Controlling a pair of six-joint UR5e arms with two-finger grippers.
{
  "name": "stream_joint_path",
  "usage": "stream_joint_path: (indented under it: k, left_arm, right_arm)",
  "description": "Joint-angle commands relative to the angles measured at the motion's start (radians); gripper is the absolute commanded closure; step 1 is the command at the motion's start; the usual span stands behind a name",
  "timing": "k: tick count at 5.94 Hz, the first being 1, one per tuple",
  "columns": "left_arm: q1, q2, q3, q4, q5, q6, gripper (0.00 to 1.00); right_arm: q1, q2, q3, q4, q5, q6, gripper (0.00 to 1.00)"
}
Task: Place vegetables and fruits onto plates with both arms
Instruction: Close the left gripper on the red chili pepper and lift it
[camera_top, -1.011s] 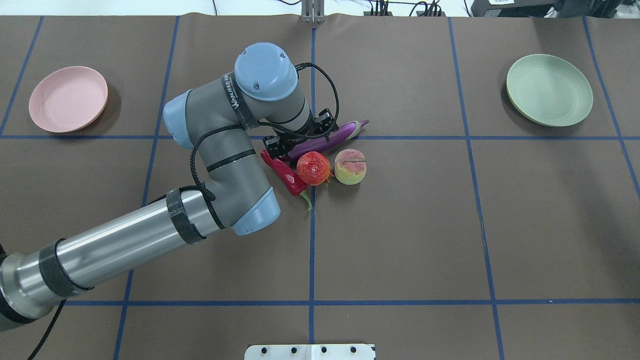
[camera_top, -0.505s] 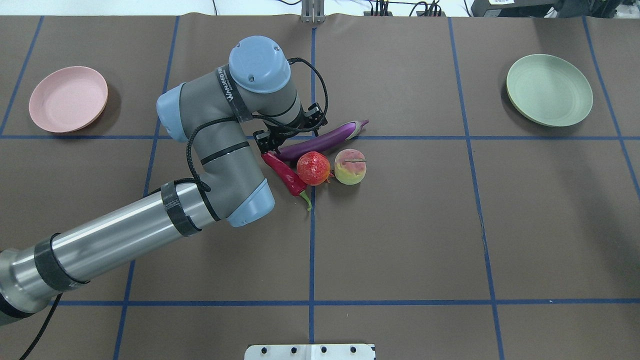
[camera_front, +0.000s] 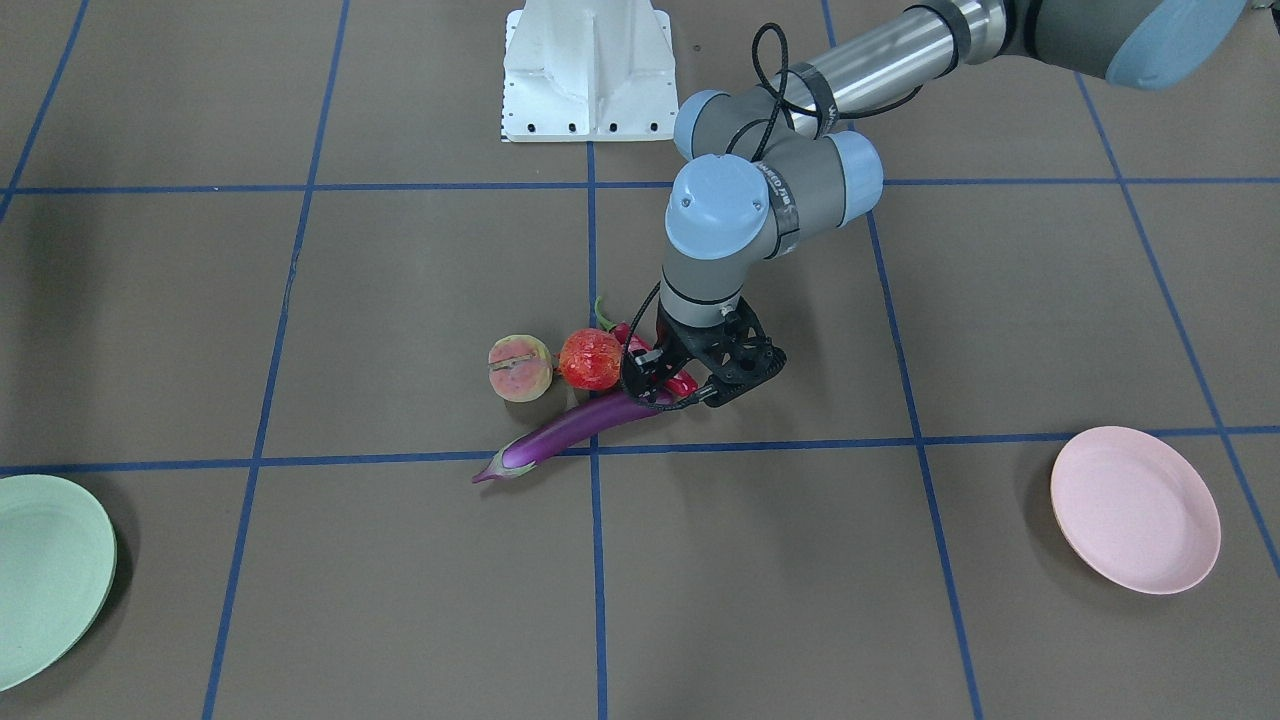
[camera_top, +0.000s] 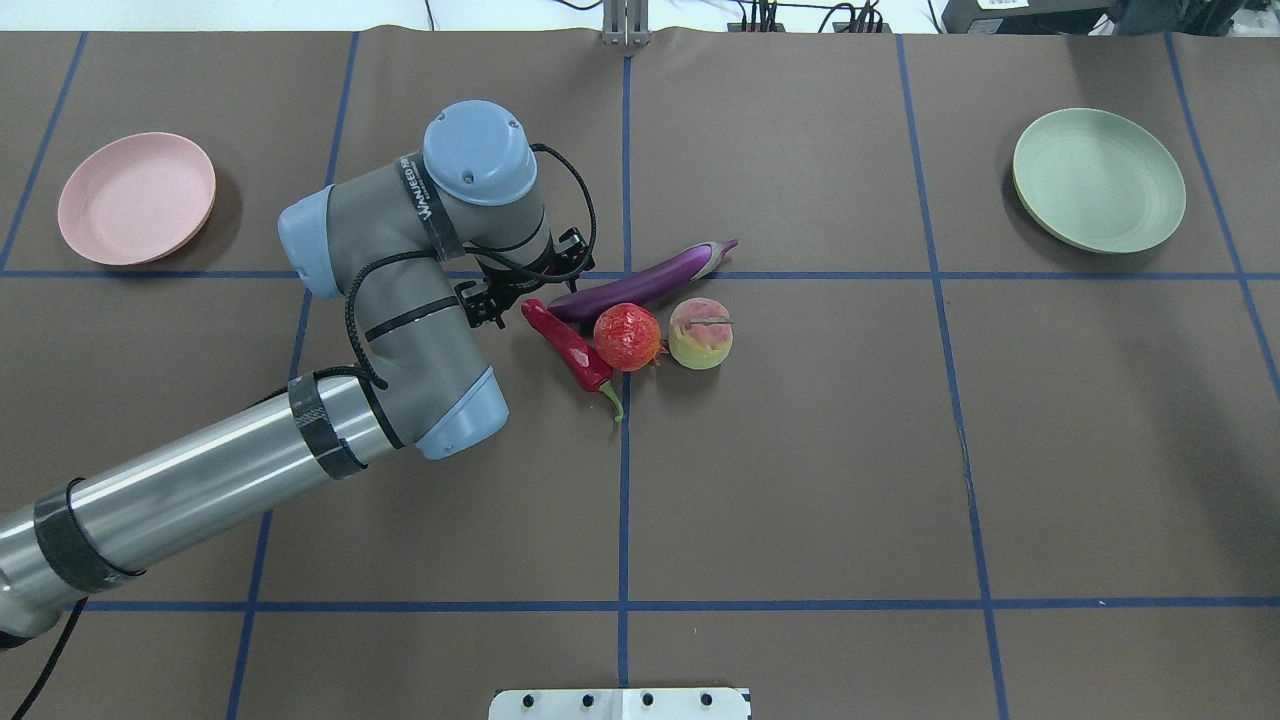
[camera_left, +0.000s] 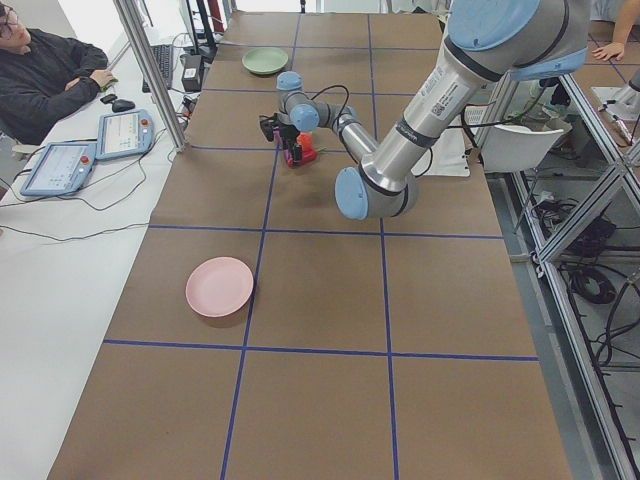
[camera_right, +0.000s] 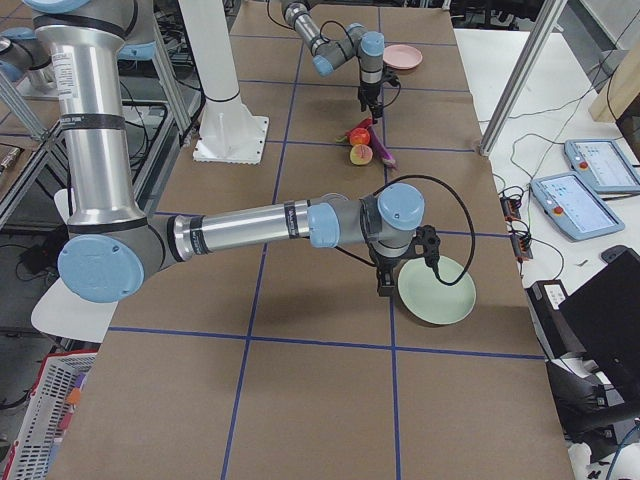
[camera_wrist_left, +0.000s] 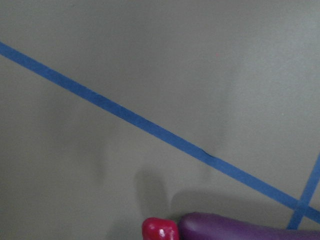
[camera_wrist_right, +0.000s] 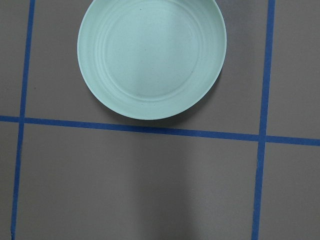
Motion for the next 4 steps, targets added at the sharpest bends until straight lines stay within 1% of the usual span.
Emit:
stream_joint_path:
  k: [1, 3, 4]
  left_arm:
    - [0.016, 0.001, 0.000, -0.001, -0.007, -0.038, 0.22]
    - [0.033, 0.002, 0.005, -0.009, -0.004, -0.040, 0.24]
    - [0.043, -0.001, 0.031, -0.016, -0.004, -0.040, 0.24]
  right_arm:
    - [0.000, 0.000, -0.003, 0.000, 0.000, 0.000, 0.00]
    - [0.000, 0.000, -0.003, 0.000, 0.000, 0.000, 0.00]
    - [0.000, 0.000, -0.003, 0.001, 0.000, 0.000, 0.00]
